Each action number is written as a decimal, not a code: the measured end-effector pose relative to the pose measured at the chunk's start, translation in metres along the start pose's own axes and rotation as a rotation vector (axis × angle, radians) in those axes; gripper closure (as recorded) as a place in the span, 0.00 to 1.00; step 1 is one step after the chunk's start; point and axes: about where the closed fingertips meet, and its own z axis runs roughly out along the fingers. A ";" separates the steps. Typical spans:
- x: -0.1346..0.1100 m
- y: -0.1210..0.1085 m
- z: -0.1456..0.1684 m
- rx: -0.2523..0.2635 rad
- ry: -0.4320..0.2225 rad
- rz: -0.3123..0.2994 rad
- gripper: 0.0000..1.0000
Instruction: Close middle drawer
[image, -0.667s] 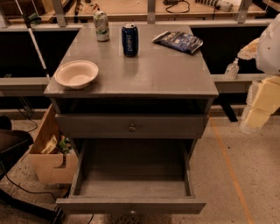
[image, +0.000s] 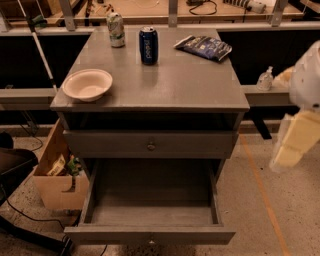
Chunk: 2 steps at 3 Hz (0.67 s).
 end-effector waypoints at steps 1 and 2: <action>0.008 0.044 0.027 -0.006 -0.056 0.093 0.00; 0.062 0.087 0.116 -0.129 -0.029 0.222 0.00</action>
Offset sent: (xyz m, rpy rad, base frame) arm -0.0941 -0.0484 -0.2560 0.1606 0.3225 -0.2981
